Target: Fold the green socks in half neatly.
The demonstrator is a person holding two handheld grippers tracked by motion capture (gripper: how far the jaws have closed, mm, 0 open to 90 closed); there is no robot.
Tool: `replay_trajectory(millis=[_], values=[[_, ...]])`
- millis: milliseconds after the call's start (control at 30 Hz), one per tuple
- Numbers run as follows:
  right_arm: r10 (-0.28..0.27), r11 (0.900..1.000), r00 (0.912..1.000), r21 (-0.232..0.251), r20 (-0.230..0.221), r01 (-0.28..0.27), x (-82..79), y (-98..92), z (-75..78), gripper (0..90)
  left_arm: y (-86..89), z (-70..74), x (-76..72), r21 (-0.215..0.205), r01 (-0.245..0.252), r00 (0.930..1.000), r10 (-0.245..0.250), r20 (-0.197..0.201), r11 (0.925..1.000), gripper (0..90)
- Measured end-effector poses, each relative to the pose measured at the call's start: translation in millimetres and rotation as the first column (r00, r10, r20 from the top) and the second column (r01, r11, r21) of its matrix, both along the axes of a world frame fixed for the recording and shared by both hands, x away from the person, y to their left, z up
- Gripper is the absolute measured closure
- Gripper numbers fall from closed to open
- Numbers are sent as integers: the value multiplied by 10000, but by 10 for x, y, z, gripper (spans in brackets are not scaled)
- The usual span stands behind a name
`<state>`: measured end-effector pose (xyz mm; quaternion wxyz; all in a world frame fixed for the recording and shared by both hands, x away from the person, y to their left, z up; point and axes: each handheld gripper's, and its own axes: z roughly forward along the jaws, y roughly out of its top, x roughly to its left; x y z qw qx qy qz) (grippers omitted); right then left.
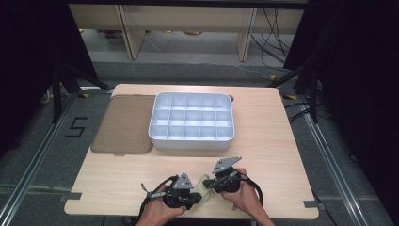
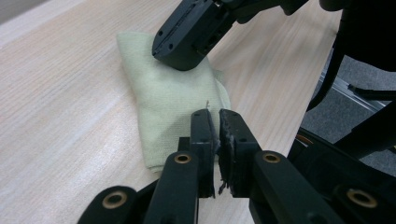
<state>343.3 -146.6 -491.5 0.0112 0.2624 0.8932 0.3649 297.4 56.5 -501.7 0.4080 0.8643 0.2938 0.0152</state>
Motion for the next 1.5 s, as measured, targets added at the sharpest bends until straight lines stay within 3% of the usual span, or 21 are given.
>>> replay_trajectory(millis=[100, 267, 300, 333, 533, 600, 700, 800, 833, 933, 1033, 1067, 1133, 1267, 1500], values=[[7, 10000, 10000, -33, -68, -8, -10, -9, 7, 900, 15, 6, 14, 198, 96, 9999, -97, 51, 9998, 840], [31, 10000, 10000, -48, 20, -31, -19, -36, 1, 900, 23, -1, 22, -4, -103, 9999, 103, -49, 9999, 843], [-19, 10000, 10000, -61, 53, 19, -26, -40, 2, 900, 54, 7, 51, 326, 27, 9999, -32, 138, 9995, 843], [-46, 10000, 9999, -21, -95, 46, -39, -38, 8, 900, 43, 0, 39, 63, -209, 9998, 209, 9, 9998, 843], [-72, 9995, 9998, -297, 186, 78, -44, -25, 22, 900, 43, -1, 38, 206, -136, 9999, 136, -1, 9997, 843], [-136, 9992, 9998, -361, 174, 143, -62, -9, 32, 889, 52, 6, 51, 333, 51, 9998, -57, 175, 9994, 843], [-307, 9992, 9995, -240, 107, 310, -66, -5, 54, 829, 42, -2, 40, 213, -130, 9999, 130, 21, 9997, 843], [-452, 9988, 9986, -152, 277, 456, -58, -20, 136, 751, 50, 4, 54, 326, 59, 9998, -65, 193, 9995, 843], [-392, 9991, 9981, -160, 467, 400, -43, -32, 164, 718, 36, -2, 44, 142, -107, 9998, 105, 160, 9998, 843], [-708, 9970, 9975, -297, 28, 709, -23, -49, 225, 618, 39, 0, 45, 240, -119, 9998, 115, 168, 9996, 843], [-762, 9965, 9971, -341, 5, 762, 16, -70, 224, 575, 36, -2, 44, 163, -103, 9998, 101, 147, 9998, 843], [-827, 9943, 9965, -676, -95, 819, 39, -81, 243, 545, 35, 0, 42, 171, -128, 9998, 125, 135, 9998, 843], [-975, 9917, 9938, -898, -533, 925, 46, -63, 247, 501, 34, -1, 42, 165, -134, 9998, 131, 144, 9998, 843], [-929, 9922, 9946, -874, -456, 887, 74, -18, 222, 492, 32, -1, 43, 153, -144, 9998, 142, 138, 9998, 843], [-762, 9851, 9939, -1599, -799, 627, 153, 75, 140, 439, 32, -2, 45, 137, -127, 9998, 125, 137, 9998, 843]])
